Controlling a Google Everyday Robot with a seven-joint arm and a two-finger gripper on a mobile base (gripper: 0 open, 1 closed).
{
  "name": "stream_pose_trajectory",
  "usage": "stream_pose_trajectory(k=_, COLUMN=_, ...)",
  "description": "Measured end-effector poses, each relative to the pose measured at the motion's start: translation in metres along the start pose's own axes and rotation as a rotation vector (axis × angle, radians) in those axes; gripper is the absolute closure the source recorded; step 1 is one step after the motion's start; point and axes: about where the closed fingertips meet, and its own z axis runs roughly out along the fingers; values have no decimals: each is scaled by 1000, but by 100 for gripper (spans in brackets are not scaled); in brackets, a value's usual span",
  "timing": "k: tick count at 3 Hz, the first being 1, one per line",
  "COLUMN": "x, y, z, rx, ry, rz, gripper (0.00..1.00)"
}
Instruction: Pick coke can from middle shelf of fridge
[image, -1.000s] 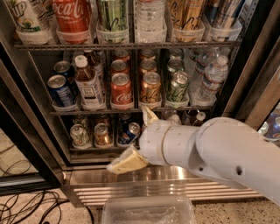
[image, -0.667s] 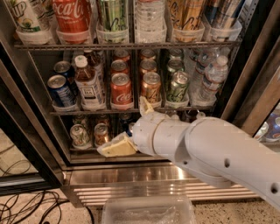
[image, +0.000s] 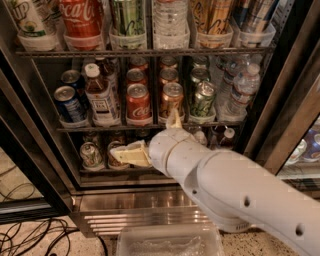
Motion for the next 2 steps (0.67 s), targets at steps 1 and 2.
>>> stream_pose_trajectory(k=1, x=3, y=-10, z=-6, rx=110, ry=-10, rz=52, gripper=0)
stream_pose_trajectory(k=2, x=3, y=-10, z=-6, rx=110, ry=-10, rz=52, gripper=0)
